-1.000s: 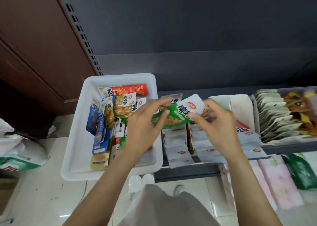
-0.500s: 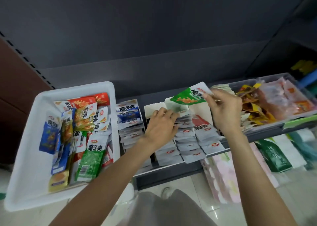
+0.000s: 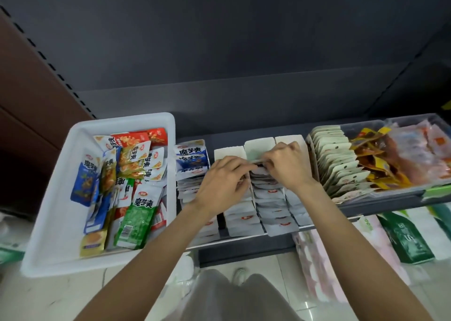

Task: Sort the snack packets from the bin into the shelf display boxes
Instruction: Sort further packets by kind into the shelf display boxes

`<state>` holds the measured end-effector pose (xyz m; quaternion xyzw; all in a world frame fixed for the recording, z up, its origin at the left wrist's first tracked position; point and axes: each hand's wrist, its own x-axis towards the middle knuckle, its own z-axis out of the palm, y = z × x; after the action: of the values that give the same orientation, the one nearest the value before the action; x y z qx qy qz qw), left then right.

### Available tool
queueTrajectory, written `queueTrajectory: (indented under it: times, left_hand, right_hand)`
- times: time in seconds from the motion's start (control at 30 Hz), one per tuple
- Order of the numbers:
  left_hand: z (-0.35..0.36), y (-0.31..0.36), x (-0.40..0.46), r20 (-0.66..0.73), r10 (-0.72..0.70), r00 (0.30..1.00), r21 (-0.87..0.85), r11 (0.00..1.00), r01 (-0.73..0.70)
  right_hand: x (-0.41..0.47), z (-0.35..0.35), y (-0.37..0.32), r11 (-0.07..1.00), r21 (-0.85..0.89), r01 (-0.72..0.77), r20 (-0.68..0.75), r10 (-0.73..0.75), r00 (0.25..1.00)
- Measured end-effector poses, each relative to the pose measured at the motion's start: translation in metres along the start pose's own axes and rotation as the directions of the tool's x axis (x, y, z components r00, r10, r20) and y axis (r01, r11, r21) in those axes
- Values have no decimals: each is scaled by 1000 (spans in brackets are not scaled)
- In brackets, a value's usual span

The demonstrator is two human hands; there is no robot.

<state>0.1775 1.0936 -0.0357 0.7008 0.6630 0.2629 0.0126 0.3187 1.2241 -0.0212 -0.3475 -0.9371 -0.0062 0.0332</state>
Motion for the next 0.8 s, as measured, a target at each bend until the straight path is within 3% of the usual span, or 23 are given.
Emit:
queueTrajectory:
  times: [0.07,0.13,0.23,0.3,0.37,0.43,0.5,0.57,0.67,0.8]
  left_hand:
    - [-16,-6,-11,-122,-53,991,-53,997,47]
    - [-36,-15,-30,-266,-137,954,-122,987,108]
    - [-64,-40,-73,-393,-329,859,-186,943,276]
    - [-76,-62,-102,-398,-490,775,-187,871,455]
    - [-81,-89,-129,-337,-603,723,-125,790,601]
    - [-81,-113,-148,-215,-638,740,6,756,654]
    - [-79,-125,-156,-17,-708,706,129,698,704]
    - [-73,-129,-156,184,-768,614,230,641,733]
    - [-69,-132,-152,357,-776,520,410,630,659]
    - [-70,-139,-162,426,-773,469,450,631,632]
  right_hand:
    - [-4,-1,-1,997,72,-21,-81,27,996]
    - [-7,-12,-8,967,253,-1,-203,54,978]
    - [-13,-40,-54,856,492,158,-355,31,935]
    - [-14,-49,-98,778,572,261,-361,-47,931]
    - [-10,-45,-144,725,600,337,-320,-169,932]
    - [1,-34,-185,749,554,363,-202,-302,932]
    - [18,-17,-221,821,391,415,-2,-450,893]
    - [36,4,-253,831,161,532,157,-554,818]
    - [59,33,-282,772,-52,634,339,-583,738]
    - [74,53,-289,719,-119,685,455,-574,681]
